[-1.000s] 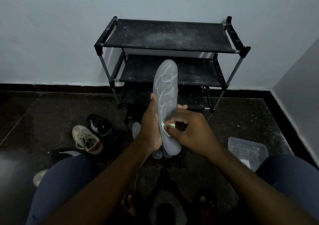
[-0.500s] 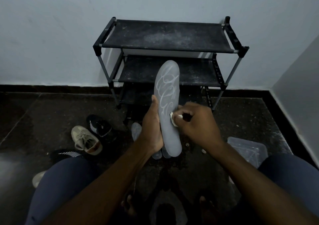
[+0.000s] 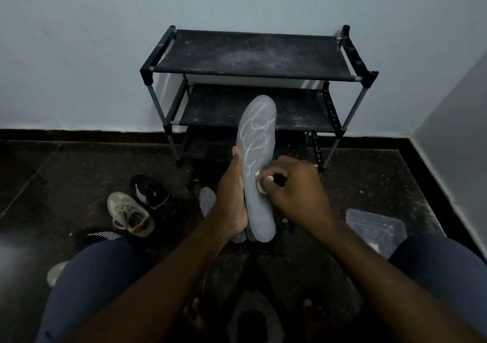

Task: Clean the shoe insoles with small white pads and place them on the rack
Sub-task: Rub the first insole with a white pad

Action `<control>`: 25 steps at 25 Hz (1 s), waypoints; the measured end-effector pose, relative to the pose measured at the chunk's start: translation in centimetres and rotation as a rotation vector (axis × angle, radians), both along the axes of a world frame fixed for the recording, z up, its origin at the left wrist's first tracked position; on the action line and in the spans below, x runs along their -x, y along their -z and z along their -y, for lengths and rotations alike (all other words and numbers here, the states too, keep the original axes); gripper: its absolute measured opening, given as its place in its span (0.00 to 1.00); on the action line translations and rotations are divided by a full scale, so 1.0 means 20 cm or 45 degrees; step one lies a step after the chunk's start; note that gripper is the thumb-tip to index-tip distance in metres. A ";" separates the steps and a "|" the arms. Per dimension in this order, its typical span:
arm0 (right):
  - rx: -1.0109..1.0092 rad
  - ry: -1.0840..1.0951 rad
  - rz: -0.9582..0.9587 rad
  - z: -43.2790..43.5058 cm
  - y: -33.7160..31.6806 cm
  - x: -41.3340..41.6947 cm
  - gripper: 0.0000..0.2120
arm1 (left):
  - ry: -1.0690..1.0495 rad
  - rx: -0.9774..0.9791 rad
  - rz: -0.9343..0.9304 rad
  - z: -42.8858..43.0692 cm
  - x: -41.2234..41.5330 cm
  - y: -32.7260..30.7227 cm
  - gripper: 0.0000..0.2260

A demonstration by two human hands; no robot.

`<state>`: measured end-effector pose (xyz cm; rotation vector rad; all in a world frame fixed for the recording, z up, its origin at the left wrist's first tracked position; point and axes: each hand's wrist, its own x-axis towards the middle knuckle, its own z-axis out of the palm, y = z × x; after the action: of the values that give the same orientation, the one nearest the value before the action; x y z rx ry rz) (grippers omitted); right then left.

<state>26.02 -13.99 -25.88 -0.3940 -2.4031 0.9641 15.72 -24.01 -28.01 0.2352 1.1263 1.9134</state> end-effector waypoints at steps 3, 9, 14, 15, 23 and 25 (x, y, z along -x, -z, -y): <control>0.038 -0.048 0.052 0.00 0.02 -0.02 0.04 | 0.018 0.037 -0.024 0.02 0.01 -0.02 0.35; 0.006 -0.001 -0.012 0.00 0.00 0.01 0.05 | -0.012 0.000 0.031 -0.01 -0.04 -0.01 0.30; 0.059 0.040 0.041 -0.04 0.02 -0.02 0.03 | 0.012 0.000 0.001 0.00 -0.01 0.01 0.32; 0.059 0.077 0.010 -0.05 0.01 -0.01 0.03 | 0.014 -0.009 0.004 0.00 -0.02 0.01 0.32; 0.049 0.079 0.033 -0.03 0.01 -0.02 0.03 | 0.004 0.039 -0.007 0.01 -0.02 -0.03 0.31; 0.048 0.097 -0.019 -0.03 -0.01 -0.01 0.04 | 0.002 -0.003 0.018 0.00 -0.04 -0.03 0.31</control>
<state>26.13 -13.37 -25.67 -0.4871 -2.3422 0.9764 16.59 -23.97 -27.44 0.2231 1.1141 1.9126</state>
